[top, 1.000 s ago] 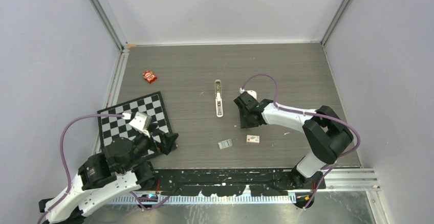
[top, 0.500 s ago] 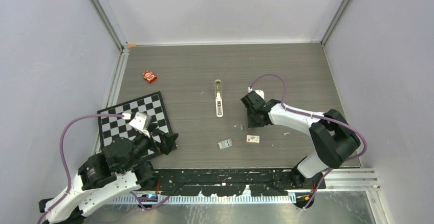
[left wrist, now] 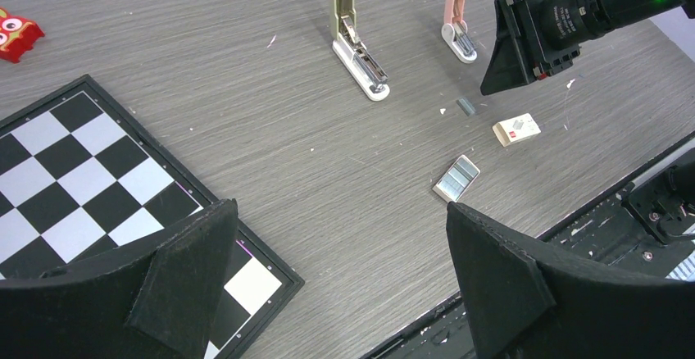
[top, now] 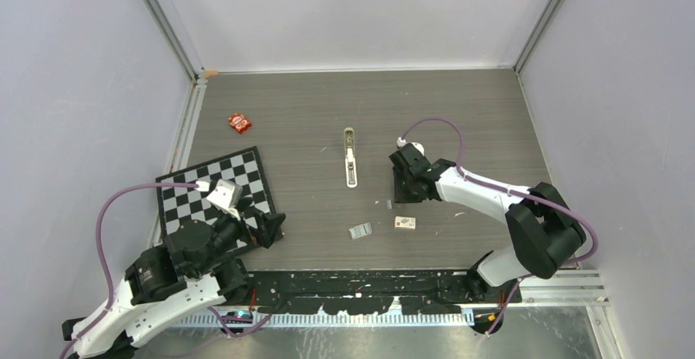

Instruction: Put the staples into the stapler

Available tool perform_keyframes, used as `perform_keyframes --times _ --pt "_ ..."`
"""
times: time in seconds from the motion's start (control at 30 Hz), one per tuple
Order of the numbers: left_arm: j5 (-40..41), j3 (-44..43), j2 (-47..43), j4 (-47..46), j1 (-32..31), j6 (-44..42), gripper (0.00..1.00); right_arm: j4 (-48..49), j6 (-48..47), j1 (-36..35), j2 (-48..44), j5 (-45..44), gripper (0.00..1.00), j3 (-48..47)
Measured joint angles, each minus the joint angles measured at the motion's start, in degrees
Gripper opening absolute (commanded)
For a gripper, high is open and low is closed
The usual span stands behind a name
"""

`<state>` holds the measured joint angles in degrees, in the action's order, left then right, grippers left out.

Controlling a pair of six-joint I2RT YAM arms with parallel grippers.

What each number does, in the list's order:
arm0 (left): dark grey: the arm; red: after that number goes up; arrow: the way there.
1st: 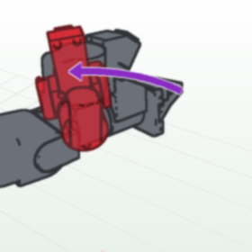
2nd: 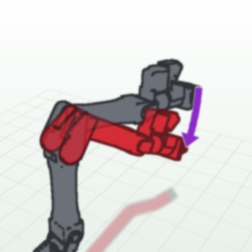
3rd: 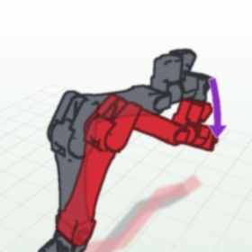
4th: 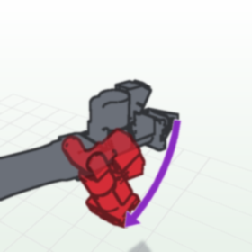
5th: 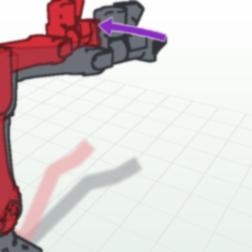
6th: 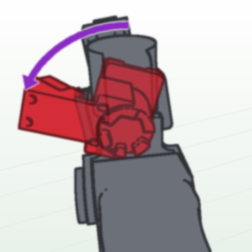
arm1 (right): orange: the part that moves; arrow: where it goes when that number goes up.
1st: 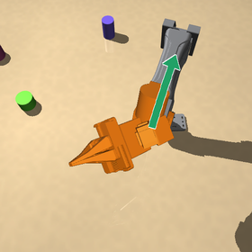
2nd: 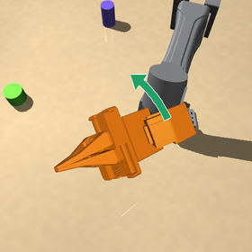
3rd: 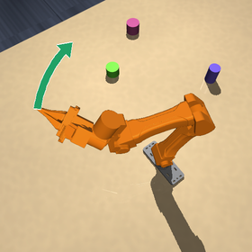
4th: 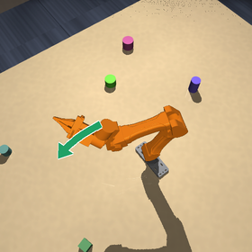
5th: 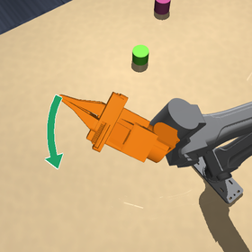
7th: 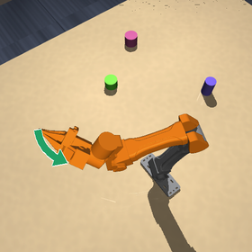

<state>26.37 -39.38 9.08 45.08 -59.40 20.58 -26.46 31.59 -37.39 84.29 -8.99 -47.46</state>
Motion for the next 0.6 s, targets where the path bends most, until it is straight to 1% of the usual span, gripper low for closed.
perform_keyframes --times 0.1,0.17,0.33,0.6 --pt "0.00 0.00 0.00 0.00 0.00 0.00 1.00 0.20 0.24 -0.31 0.04 0.90 0.38 0.00" --pt "0.02 0.00 0.00 0.00 0.00 0.00 1.00 0.33 0.52 -0.81 0.26 1.20 0.39 -0.04" --pt "0.04 0.00 0.00 0.00 0.00 0.00 1.00 0.22 0.79 -3.37 1.38 0.90 0.39 -1.07" --pt "0.04 0.00 0.00 0.00 0.00 0.00 1.00 -1.09 1.16 -6.97 3.87 -2.29 0.41 -3.28"
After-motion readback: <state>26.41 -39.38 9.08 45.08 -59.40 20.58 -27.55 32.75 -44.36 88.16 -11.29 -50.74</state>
